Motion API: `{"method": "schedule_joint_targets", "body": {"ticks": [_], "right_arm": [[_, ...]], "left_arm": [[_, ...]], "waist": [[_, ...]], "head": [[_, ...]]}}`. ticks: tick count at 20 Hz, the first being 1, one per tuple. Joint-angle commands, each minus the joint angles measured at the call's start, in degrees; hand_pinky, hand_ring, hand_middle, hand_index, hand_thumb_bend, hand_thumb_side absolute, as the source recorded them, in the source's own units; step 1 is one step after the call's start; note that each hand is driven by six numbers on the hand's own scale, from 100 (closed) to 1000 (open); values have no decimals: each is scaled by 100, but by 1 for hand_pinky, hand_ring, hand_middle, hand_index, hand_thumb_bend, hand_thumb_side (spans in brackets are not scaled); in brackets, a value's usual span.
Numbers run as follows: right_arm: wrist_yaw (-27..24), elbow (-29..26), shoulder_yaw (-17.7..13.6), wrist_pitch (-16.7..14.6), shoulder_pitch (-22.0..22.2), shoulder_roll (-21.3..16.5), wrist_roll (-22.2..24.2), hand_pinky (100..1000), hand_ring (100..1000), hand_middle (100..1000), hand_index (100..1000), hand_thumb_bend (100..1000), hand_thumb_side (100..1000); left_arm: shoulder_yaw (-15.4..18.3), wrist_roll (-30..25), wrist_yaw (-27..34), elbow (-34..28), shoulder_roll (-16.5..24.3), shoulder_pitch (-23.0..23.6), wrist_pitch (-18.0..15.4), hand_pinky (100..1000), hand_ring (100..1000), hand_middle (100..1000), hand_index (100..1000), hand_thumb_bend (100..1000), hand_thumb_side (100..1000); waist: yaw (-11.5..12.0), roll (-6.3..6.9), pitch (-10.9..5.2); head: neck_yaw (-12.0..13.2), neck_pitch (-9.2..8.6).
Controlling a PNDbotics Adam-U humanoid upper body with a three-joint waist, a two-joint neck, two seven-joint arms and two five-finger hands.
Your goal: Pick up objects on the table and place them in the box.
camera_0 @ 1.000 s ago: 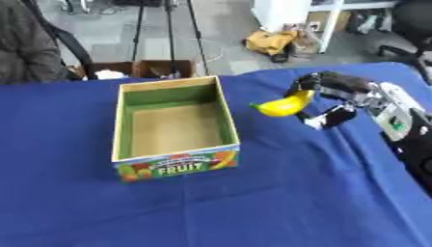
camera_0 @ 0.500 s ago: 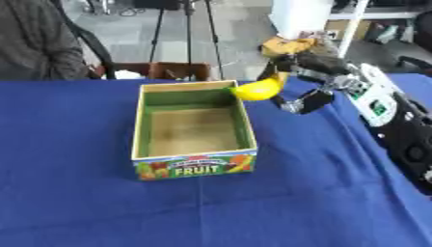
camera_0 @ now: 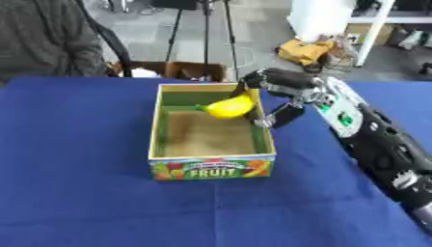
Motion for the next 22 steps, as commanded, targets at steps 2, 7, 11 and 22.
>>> {"method": "schedule_joint_targets", "body": {"ticks": [2,7,11,22], "right_arm": [[119,52,42,-1063,-128,22,1249,895,798,701,647,100,223],[142,3,107,-1063,-87,62,1366,906,835,794,790,100,229],[140,-8,107,-1063,-65,61,1392,908,850,829,829,100,233],[-16,-240,159,-1063,-24,19,1259,922,916,936,944,100,828]], "left_arm": [[-34,-38,20,-112,18,-83,7,505,704,477,565,258,1000],[-49,-57,17,-108,1,-91,10,505,705,477,565,258,1000],[-54,-63,16,-105,2,-88,8,505,705,477,564,257,1000],[-47,-54,10,-100,4,-82,16,504,705,476,564,258,1000]], "waist": [[26,42,-62],[1,58,-50],[-24,66,-55],[-120,71,-70]], "head": [[-76,-15],[-85,-12],[-88,-15],[-83,-17]]}}
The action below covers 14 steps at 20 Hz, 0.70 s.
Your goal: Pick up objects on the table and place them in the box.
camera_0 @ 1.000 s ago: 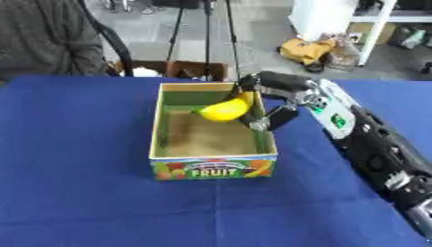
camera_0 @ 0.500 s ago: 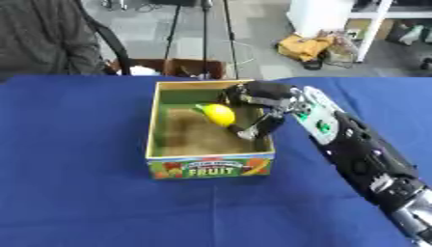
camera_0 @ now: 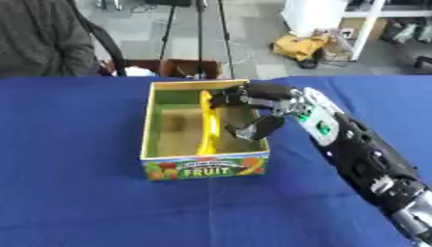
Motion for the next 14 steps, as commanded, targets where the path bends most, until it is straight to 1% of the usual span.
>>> {"method": "schedule_joint_targets", "body": {"ticks": [1,2,4,5,7,9,11,13,14], "right_arm": [[-121,-232,21,-1178,-73,-145,1153,922,917,937,946,100,813],[-151,-269,25,-1178,-68,-149,1155,922,917,937,946,100,801],[-223,-321,3,-1178,-59,-160,1126,916,912,932,941,100,731],[-270,-339,-24,-1178,-54,-169,1081,903,902,920,934,100,671],[-395,-370,-116,-1178,-29,-212,892,878,878,885,921,100,495],[-560,-384,-205,-1178,40,-280,646,823,846,848,898,100,406],[-857,-338,-288,-1175,151,-361,420,779,829,829,883,100,359],[-1218,-393,-338,-1131,279,-461,288,748,816,815,870,100,322],[-1438,-480,-375,-1071,371,-520,235,734,811,811,863,100,399]], "left_arm": [[7,-7,5,-99,70,-65,3,504,705,476,563,258,1000],[8,-5,5,-99,70,-63,2,504,705,476,563,258,1000],[7,-5,3,-100,72,-59,1,504,705,476,563,258,1000],[9,-4,2,-98,74,-56,1,504,705,476,563,258,1000],[21,6,-4,-93,84,-44,0,504,705,476,563,258,1000],[41,22,-13,-89,99,-25,-2,504,705,476,563,258,1000],[71,48,-29,-80,116,13,-4,504,705,476,563,258,1000],[106,81,-49,-73,136,62,-15,503,705,476,563,256,1000],[131,101,-58,-71,149,88,-26,503,706,475,563,256,1000]], "waist": [[-20,23,-101],[-33,27,-101],[-65,33,-105],[-84,36,-108],[-151,39,-123],[-253,41,-144],[-395,50,-176],[-566,69,-211],[-681,82,-227]], "head": [[-9,-15],[-9,-14],[-6,-13],[2,-12],[37,-8],[98,-1],[189,15],[304,36],[380,39]]}}
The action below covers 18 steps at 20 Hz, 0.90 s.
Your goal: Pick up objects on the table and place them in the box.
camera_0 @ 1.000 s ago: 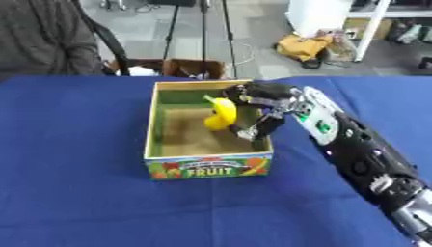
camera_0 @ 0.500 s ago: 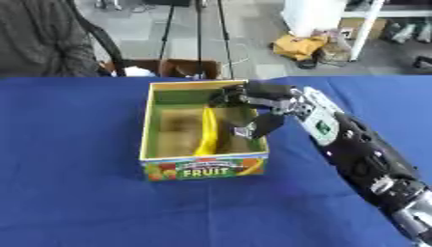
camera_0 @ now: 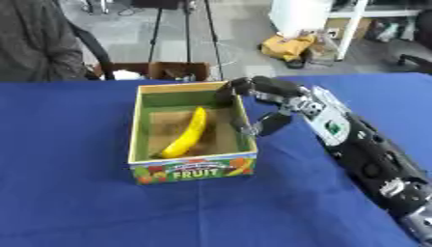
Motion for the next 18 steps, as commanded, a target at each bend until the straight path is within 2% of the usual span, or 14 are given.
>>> {"method": "schedule_joint_targets", "body": {"ticks": [1,5,7,10,14,16,18], "right_arm": [[-672,-318,-172,-617,115,-372,574,720,806,804,858,100,342],[-1766,-1066,-463,-7,756,-589,502,642,759,760,809,100,403],[-2259,-1492,-714,376,1218,-607,431,608,736,736,779,100,471],[-3248,-1919,-1031,1173,1821,-397,454,570,705,704,741,100,536],[-4508,-2273,-1443,2199,2224,-107,727,563,701,704,731,100,583],[-4935,-2421,-1588,2542,2339,-19,829,561,700,703,727,100,590],[-5174,-2554,-1691,2760,2425,47,887,562,701,703,727,100,595]], "left_arm": [[110,73,-42,-69,154,17,-30,503,706,476,562,256,1000],[207,166,-86,-55,174,67,-66,503,706,476,562,256,1000],[260,220,-98,-54,173,80,-83,503,707,476,562,255,1000],[336,293,-126,-55,172,119,-113,502,708,476,561,254,1000],[392,359,-161,-48,168,168,-141,502,708,475,561,252,1000],[396,368,-179,-43,171,204,-156,501,709,475,560,251,1000],[390,368,-195,-31,169,230,-163,500,709,475,560,251,1000]], "waist": [[-157,34,-131],[-501,85,-148],[-683,120,-140],[-953,181,-121],[-1205,236,-131],[-1302,262,-145],[-1358,272,-160]], "head": [[205,34],[470,-10],[597,-56],[747,-140],[810,-175],[803,-195],[797,-190]]}}
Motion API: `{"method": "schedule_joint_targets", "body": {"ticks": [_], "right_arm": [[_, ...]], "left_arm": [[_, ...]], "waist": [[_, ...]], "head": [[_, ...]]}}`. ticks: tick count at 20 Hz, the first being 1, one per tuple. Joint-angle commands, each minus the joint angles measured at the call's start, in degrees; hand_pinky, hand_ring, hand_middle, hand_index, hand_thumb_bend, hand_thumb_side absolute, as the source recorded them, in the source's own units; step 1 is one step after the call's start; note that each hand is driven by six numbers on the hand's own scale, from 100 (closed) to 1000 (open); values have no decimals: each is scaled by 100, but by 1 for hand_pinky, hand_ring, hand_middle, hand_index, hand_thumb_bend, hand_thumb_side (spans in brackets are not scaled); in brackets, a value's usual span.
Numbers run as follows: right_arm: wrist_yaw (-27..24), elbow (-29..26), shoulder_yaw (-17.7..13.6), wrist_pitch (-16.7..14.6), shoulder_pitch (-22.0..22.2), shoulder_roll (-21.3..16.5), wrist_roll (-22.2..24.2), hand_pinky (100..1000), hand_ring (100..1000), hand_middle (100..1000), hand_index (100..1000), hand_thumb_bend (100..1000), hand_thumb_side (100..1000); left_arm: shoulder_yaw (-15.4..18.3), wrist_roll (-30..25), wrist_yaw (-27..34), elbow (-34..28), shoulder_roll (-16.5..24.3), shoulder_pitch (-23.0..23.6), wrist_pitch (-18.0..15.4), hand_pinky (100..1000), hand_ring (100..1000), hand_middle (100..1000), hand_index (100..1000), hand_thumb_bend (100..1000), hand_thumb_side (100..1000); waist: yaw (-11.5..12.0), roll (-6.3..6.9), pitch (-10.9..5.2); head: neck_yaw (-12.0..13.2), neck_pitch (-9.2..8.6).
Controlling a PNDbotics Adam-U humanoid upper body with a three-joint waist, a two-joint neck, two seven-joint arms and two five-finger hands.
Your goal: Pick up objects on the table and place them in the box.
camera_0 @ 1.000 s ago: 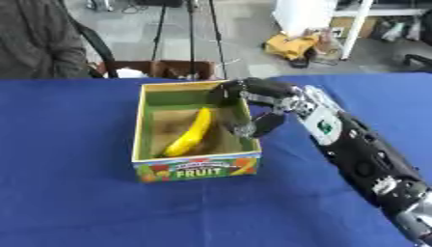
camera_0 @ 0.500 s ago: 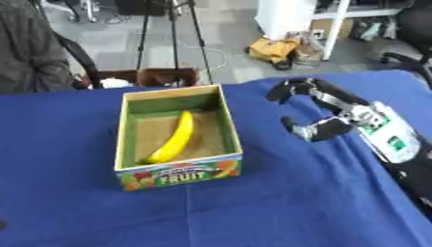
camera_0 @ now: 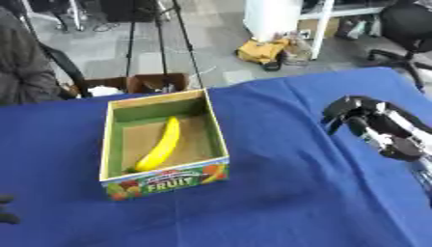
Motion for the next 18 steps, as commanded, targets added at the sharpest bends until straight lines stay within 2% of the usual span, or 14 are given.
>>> {"method": "schedule_joint_targets", "body": {"ticks": [1,5,9,18], "right_arm": [[-453,-308,-244,370,27,1,77,560,699,701,725,100,602],[-688,-376,-321,644,95,126,64,554,691,692,715,100,620],[-749,-438,-340,792,162,228,88,550,686,686,711,100,626],[-698,-485,-305,857,202,274,148,545,680,675,701,100,620]], "left_arm": [[43,20,-47,-60,114,9,-17,500,709,475,560,251,1000],[20,2,-70,-43,99,44,-23,502,710,474,559,251,1000],[6,-7,-82,-32,78,60,-13,502,710,474,559,250,1000],[-9,-16,-96,-34,78,78,-23,499,710,475,559,250,1000]], "waist": [[-10,-23,-118],[-51,-8,-134],[-45,-4,-144],[-7,2,-156]], "head": [[16,-61],[23,-38],[51,-36],[25,-6]]}}
